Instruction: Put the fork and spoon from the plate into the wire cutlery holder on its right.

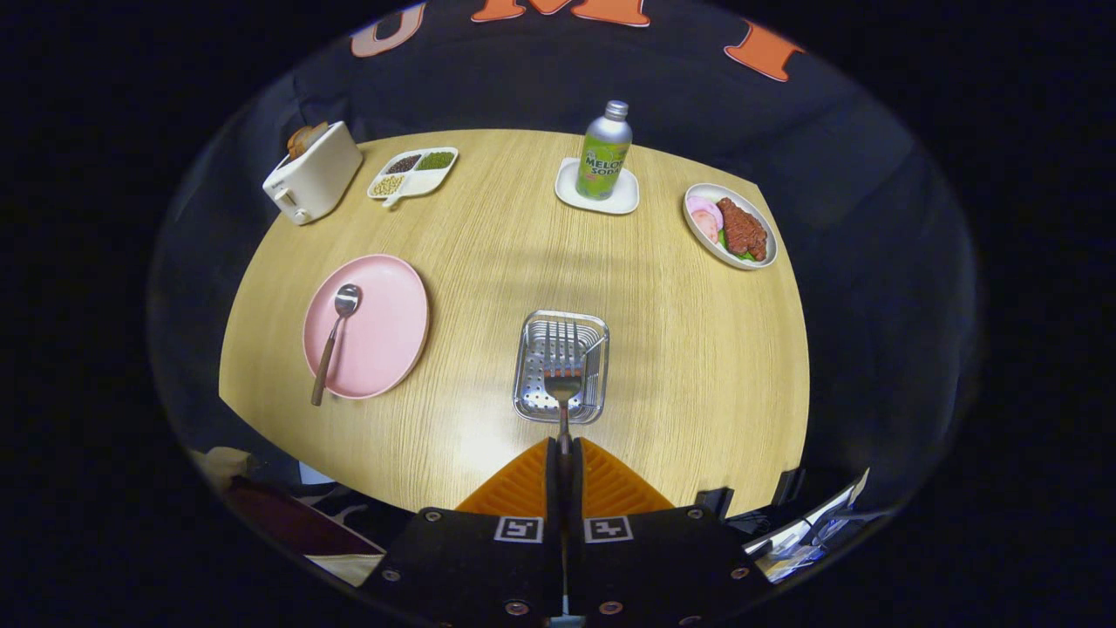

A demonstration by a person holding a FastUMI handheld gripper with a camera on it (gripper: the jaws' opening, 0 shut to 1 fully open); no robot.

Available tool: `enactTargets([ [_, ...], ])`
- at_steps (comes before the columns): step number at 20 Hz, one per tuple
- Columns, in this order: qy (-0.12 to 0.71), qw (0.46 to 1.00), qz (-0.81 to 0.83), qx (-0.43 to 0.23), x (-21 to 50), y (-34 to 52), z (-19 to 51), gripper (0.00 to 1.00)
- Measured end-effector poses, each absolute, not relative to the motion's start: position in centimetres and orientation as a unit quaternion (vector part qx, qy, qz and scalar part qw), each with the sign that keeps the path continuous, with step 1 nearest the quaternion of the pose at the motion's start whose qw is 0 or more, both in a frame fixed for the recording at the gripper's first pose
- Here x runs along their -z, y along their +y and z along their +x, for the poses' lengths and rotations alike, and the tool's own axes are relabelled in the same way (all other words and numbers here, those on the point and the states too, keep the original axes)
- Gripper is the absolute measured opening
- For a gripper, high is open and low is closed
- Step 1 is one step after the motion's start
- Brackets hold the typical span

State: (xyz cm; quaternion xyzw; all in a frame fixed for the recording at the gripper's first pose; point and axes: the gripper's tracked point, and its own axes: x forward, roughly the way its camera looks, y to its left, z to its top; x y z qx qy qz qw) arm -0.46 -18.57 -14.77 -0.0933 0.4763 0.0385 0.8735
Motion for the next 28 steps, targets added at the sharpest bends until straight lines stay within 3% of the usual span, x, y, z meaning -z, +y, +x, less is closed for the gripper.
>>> enactTargets([
  [19, 0.593, 0.787, -0.150, -0.075, 18.3, -18.3, 2.1, 0.03],
  [25, 0.605, 0.779, -0.145, -0.077, 18.8, -18.1, 3.1, 0.04],
  [28, 0.597, 0.787, -0.138, -0.075, 18.3, -18.0, 3.7, 0.09],
])
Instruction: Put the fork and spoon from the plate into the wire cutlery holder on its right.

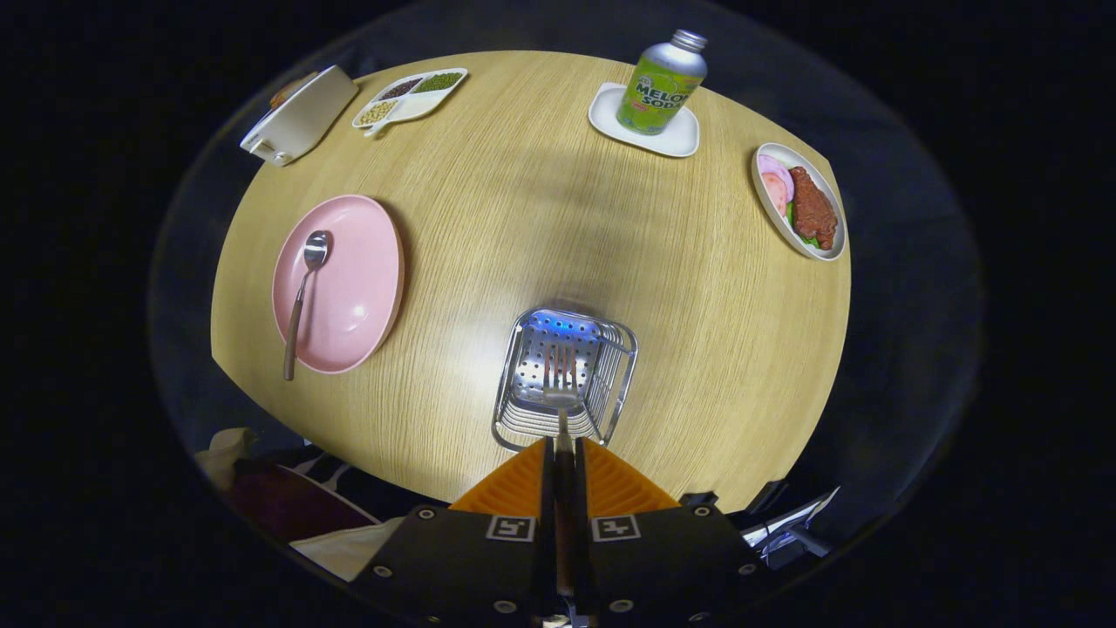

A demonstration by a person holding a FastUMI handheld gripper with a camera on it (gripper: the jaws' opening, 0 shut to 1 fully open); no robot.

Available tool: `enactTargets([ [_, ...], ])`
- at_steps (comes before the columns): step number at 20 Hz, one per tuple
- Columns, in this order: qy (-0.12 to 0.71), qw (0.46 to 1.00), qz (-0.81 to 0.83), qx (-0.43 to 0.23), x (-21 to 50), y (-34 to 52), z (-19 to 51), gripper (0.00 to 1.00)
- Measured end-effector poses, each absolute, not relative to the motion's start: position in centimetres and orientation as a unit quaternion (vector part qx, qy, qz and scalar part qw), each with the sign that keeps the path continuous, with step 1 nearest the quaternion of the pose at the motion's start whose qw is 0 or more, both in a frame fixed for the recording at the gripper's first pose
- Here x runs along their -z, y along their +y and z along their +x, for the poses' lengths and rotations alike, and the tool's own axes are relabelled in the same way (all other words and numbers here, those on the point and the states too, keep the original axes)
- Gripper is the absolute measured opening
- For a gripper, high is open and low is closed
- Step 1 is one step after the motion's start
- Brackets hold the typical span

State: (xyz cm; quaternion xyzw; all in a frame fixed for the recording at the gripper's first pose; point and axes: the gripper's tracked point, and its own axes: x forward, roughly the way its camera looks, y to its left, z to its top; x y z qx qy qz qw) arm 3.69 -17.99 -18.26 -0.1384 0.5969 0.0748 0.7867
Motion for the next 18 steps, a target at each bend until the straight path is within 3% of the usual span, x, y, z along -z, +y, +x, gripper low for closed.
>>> enactTargets([
  [5, 0.561, 0.816, -0.128, -0.063, 16.8, -17.8, 4.4, 0.14],
  [13, 0.468, 0.878, -0.073, -0.076, 14.3, -10.3, 4.8, 0.60],
  [15, 0.449, 0.887, -0.065, -0.086, 14.3, -7.6, 5.0, 0.77],
  [16, 0.439, 0.892, -0.067, -0.086, 14.4, -6.4, 5.0, 0.94],
  [18, 0.413, 0.903, -0.069, -0.092, 14.3, -3.9, 5.3, 1.00],
])
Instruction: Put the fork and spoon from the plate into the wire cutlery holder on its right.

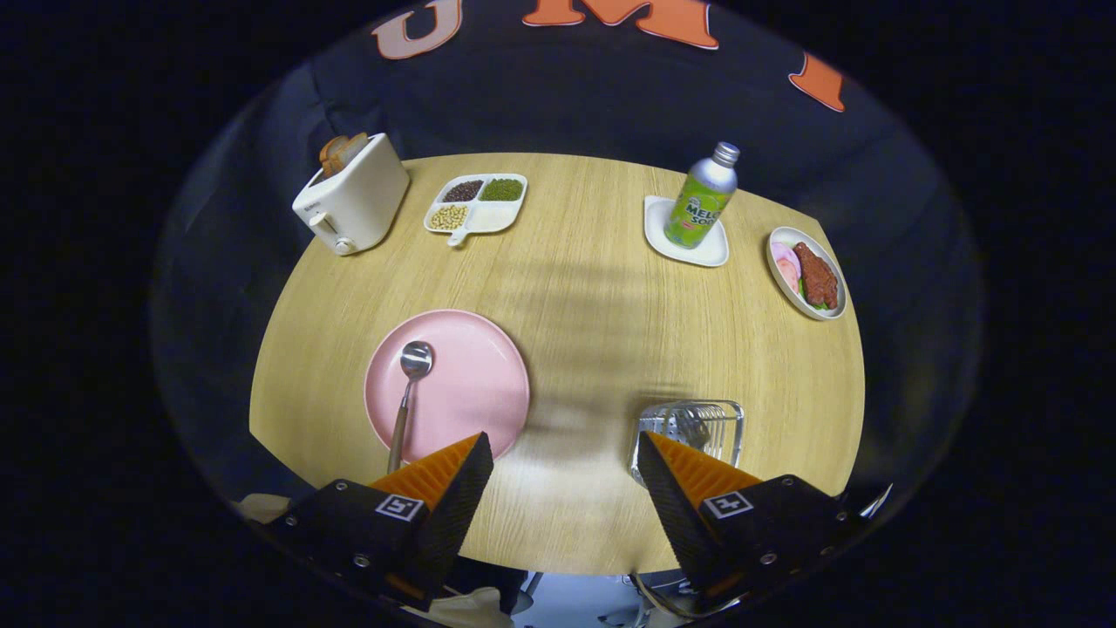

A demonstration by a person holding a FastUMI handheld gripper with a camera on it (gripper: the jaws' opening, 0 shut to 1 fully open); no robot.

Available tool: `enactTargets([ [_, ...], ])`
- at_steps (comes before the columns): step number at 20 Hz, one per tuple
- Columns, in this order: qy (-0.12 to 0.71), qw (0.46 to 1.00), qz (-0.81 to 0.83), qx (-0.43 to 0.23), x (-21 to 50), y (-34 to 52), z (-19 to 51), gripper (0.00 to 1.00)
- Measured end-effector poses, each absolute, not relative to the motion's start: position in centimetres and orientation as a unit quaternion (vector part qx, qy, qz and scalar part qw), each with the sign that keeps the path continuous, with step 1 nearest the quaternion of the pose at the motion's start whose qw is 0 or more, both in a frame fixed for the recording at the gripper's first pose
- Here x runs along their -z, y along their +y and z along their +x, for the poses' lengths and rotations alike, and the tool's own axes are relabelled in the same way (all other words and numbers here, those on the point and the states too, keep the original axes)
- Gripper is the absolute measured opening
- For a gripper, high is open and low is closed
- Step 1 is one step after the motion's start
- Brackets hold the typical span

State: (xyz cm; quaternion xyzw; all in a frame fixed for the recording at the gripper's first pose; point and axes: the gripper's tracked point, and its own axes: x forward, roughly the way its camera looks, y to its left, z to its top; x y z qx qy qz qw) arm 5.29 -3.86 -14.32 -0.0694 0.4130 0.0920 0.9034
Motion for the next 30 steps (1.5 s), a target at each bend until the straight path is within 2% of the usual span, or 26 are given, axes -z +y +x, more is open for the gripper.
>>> enactTargets([
  [4, 0.351, 0.929, -0.061, -0.097, 14.9, 1.6, 5.9, 1.00],
  [9, 0.329, 0.938, -0.044, -0.102, 18.7, 6.7, 4.8, 1.00],
  [17, 0.239, 0.968, -0.019, -0.075, 22.2, 9.8, 5.4, 0.98],
  [21, 0.253, 0.964, -0.007, -0.081, 24.4, 11.3, 4.9, 0.78],
  [26, 0.259, 0.963, -0.014, -0.078, 25.1, 11.7, 4.9, 0.43],
  [30, 0.272, 0.959, -0.006, -0.081, 25.9, 12.3, 5.0, 0.33],
])
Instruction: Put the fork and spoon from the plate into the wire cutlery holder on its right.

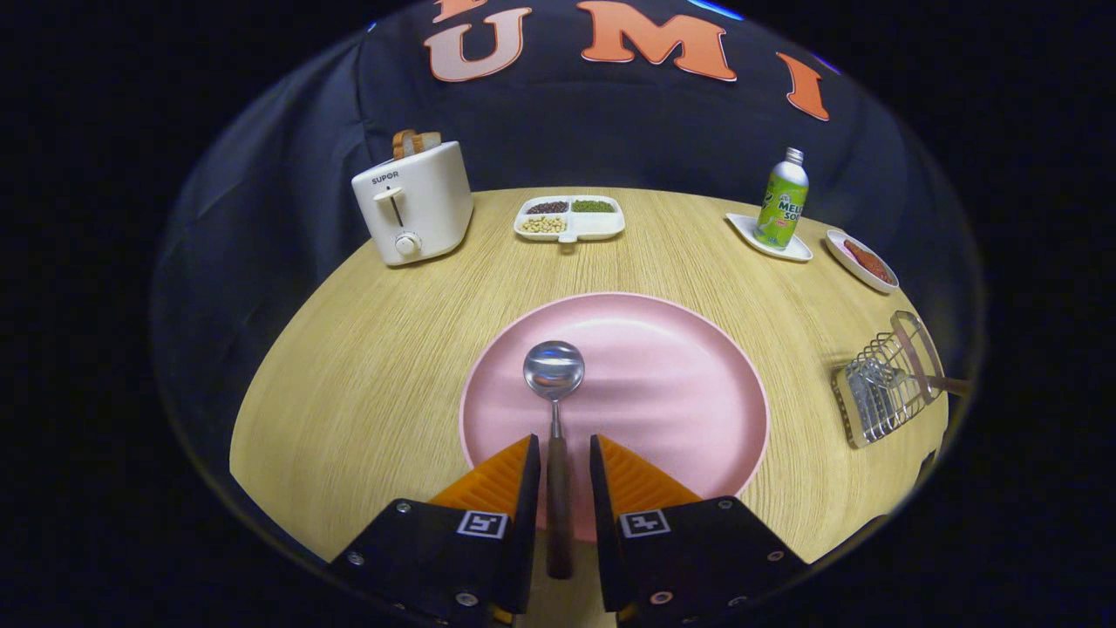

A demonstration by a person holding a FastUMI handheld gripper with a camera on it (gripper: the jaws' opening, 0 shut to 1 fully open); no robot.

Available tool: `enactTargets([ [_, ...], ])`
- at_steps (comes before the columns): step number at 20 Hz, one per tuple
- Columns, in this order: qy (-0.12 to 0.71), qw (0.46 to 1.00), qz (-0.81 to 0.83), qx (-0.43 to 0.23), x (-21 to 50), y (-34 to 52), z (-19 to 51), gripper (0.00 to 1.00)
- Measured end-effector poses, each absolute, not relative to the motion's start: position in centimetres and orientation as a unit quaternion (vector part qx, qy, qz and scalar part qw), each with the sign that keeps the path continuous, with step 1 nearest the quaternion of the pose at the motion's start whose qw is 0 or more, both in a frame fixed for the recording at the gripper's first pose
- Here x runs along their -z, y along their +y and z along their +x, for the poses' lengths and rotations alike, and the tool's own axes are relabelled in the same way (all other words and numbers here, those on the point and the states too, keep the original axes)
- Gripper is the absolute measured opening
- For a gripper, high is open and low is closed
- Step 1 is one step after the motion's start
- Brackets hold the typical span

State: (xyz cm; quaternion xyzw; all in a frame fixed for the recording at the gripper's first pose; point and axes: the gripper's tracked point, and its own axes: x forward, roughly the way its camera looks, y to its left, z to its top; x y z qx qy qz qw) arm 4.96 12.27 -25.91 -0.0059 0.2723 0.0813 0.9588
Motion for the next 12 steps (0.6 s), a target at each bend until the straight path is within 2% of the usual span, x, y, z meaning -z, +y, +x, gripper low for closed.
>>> enactTargets([
  [3, 0.281, 0.957, -0.011, -0.078, 26.3, 12.4, 4.9, 0.21],
  [4, 0.285, 0.956, -0.010, -0.073, 26.4, 12.4, 5.1, 0.10],
  [6, 0.292, 0.954, -0.012, -0.068, 26.1, 12.0, 4.8, 0.05],
  [12, 0.296, 0.952, -0.002, -0.076, 23.0, 9.3, 3.8, 0.05],
])
